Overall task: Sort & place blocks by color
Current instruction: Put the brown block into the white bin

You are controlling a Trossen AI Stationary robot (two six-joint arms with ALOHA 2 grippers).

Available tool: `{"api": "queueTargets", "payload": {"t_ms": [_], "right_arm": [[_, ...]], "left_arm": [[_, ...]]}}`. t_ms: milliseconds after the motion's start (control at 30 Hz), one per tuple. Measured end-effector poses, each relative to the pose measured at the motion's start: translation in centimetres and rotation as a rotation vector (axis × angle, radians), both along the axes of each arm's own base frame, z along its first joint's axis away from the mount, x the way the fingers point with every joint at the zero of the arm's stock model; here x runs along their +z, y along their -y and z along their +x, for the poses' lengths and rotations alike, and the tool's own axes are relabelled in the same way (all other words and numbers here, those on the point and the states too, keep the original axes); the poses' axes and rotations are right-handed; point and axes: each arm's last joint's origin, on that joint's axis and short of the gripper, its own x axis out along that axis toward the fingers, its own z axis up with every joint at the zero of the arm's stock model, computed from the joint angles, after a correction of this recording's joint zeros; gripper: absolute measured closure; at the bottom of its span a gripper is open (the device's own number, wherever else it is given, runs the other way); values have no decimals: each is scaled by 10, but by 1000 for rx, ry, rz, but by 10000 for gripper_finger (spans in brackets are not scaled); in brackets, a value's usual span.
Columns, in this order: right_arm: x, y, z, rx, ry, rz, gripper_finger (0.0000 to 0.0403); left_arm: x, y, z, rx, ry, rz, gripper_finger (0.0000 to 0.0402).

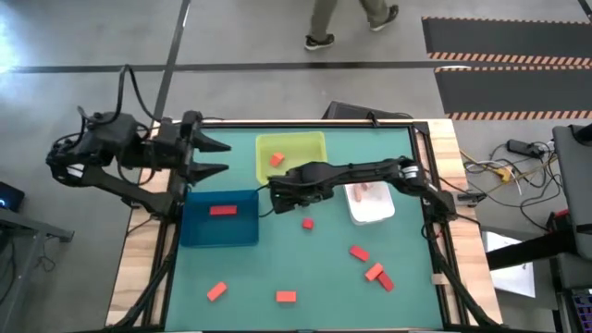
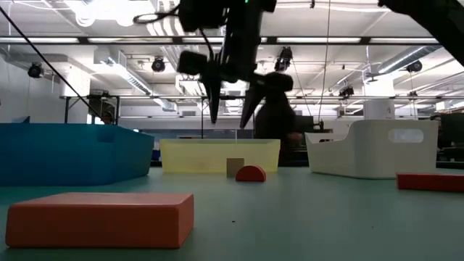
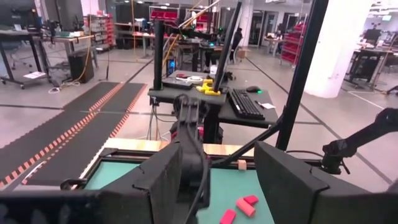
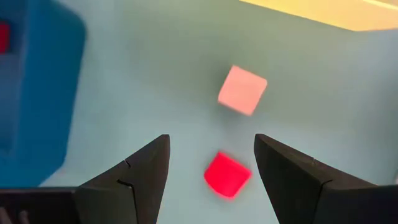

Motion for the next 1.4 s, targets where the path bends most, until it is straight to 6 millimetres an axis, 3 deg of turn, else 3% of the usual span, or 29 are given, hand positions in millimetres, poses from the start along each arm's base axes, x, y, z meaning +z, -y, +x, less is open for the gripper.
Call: {"api": "queueTargets", "payload": {"t_ms": [200, 467, 667, 1067, 1400], "right_arm": [[-18, 12, 4, -21, -44, 6, 179], [-19, 25, 4, -53, -43, -24, 179], [-23, 26, 5, -62, -50, -25, 179], [-55, 26, 11, -50, -125, -21, 179], [-60, 26, 12, -32, -135, -16, 179]], "left_arm": [[-3, 0, -2, 0, -28, 5, 217], [-8, 0, 1, 4, -79, 29, 217], [-8, -1, 1, 25, -82, 40, 217], [-8, -1, 1, 25, -82, 41, 217], [-8, -1, 1, 31, -82, 42, 217]]}}
